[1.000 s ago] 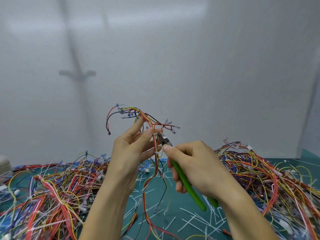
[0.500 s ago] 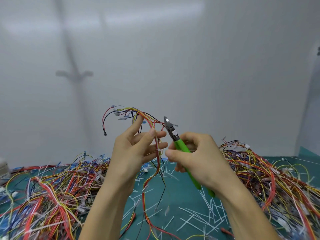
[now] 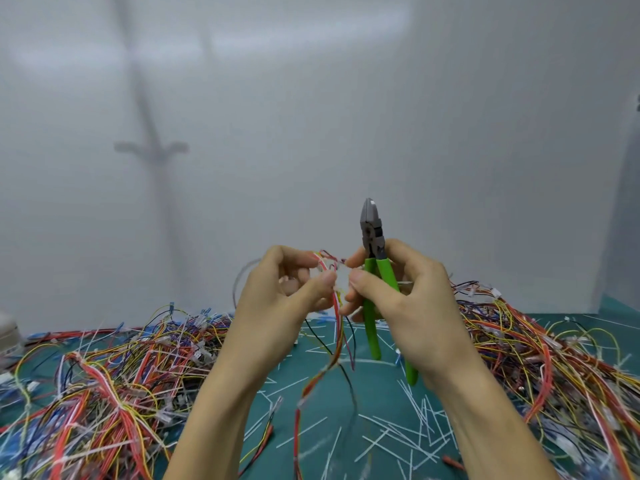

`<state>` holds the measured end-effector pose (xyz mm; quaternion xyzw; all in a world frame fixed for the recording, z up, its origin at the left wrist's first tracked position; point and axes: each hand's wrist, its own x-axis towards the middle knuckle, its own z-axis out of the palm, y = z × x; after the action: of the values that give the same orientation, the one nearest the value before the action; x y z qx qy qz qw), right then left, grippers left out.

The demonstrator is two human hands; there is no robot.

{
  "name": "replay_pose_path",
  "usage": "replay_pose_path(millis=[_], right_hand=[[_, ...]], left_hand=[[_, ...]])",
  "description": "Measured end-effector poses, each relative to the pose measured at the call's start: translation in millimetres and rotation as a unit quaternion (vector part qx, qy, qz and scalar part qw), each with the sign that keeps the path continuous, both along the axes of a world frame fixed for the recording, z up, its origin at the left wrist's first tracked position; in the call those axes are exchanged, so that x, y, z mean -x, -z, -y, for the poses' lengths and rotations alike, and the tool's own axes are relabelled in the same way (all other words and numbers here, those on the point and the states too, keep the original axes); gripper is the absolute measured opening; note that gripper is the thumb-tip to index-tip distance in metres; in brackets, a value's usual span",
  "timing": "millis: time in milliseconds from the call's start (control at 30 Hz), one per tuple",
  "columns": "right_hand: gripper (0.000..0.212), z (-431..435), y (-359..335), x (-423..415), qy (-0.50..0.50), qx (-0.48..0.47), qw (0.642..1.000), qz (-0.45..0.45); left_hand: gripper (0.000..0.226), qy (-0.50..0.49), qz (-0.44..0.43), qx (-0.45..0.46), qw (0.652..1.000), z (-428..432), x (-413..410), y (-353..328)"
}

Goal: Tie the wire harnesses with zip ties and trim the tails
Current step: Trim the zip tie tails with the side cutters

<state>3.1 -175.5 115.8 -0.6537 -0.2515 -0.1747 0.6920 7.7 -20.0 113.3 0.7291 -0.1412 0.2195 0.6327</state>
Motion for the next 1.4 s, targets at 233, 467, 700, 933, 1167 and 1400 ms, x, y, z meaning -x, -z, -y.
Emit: replay_pose_path(millis=[233, 467, 700, 933, 1167, 1400], right_hand=[[0.014, 0, 5, -6, 0.007, 0.012, 1.000, 0.009], [0.014, 2, 5, -6, -0.009, -0.003, 1.000, 0.001], [0.011, 1, 3, -5, 0.035, 0.004, 0.999, -0.002], [0.022, 3, 1, -6, 0.123, 0.054, 0.990, -0.043], [0.061, 12, 1, -5, 0.118, 0.264, 0.949, -0.123], [0.061, 10, 1, -1, 0.112, 0.361, 0.923, -0.072]], left_hand=[[0.028, 0.095, -0.120, 0.080, 0.985, 2, 2, -1], [0.040, 0.184, -0.212, 0.133, 0.951, 4, -5, 4], [0.024, 0.211, -0.265, 0.275, 0.900, 14, -11, 9], [0.017, 0.120, -0.205, 0.324, 0.916, 13, -14, 7], [0.049, 0.056, -0.092, 0.337, 0.935, 2, -14, 5], [0.042, 0.049, -0.071, 0.321, 0.943, 0, -14, 5]])
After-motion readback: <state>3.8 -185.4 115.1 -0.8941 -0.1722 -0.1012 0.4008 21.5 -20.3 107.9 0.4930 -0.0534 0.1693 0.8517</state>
